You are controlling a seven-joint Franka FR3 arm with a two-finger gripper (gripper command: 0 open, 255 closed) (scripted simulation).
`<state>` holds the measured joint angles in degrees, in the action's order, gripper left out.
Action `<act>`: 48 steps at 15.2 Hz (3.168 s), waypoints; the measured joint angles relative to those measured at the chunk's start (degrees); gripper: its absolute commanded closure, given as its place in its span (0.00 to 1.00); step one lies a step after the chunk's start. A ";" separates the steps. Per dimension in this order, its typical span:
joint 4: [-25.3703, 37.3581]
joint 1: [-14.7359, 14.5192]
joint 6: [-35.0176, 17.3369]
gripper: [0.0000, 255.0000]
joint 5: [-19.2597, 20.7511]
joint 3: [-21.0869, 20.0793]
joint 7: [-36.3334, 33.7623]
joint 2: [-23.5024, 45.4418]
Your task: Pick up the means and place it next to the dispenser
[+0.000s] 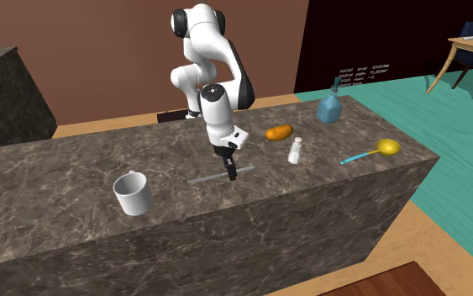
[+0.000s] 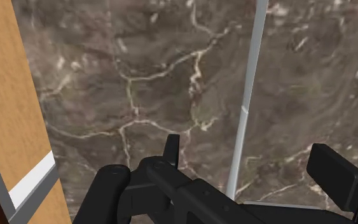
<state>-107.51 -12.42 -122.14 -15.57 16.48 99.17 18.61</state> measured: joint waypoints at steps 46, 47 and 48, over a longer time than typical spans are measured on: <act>13.89 -0.19 20.10 1.00 3.91 1.20 -4.54 -6.97; 14.62 -0.21 20.84 1.00 3.95 1.19 -4.72 -7.01; 15.36 -0.21 21.54 1.00 3.97 1.18 -4.88 -6.98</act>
<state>-92.15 -12.63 -100.59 -11.61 17.66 94.28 11.62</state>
